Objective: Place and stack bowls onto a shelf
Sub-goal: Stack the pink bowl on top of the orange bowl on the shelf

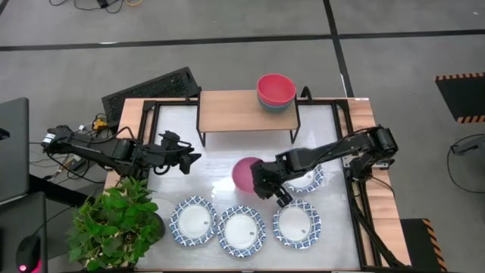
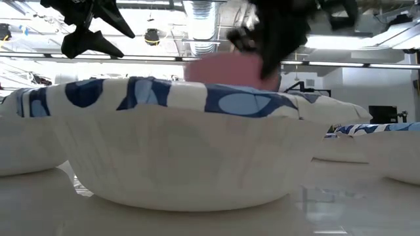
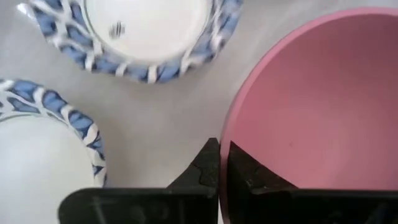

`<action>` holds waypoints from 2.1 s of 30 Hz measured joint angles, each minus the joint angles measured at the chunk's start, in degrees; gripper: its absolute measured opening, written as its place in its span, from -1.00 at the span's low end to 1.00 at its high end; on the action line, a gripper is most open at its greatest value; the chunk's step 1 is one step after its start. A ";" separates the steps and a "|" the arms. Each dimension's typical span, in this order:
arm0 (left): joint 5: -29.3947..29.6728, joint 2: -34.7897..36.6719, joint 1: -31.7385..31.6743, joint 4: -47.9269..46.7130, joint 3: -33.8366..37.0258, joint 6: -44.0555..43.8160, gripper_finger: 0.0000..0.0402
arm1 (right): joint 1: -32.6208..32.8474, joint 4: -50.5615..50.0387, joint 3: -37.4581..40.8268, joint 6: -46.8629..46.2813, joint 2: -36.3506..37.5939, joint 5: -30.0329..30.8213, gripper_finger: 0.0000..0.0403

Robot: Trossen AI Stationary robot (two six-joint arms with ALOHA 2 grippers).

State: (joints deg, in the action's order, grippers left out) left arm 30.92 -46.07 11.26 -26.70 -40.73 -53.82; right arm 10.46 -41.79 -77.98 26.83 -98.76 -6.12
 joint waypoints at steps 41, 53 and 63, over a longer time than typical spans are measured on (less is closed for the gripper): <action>1.44 -0.01 -0.01 -1.33 0.00 0.04 0.16 | -41.42 -29.82 -38.02 -0.89 0.04 4.28 -0.87; 1.44 0.01 -0.01 -1.33 0.00 0.04 0.16 | -41.74 -29.74 -37.99 -0.89 0.04 -0.03 -0.81; 1.42 0.01 -0.01 -1.31 0.00 0.04 0.16 | -41.77 -30.15 -37.99 -0.92 0.04 0.01 -0.46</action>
State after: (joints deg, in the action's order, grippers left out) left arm 32.34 -46.07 11.25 -28.01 -40.73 -53.78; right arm -31.31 -71.94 -115.96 25.91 -98.72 -6.11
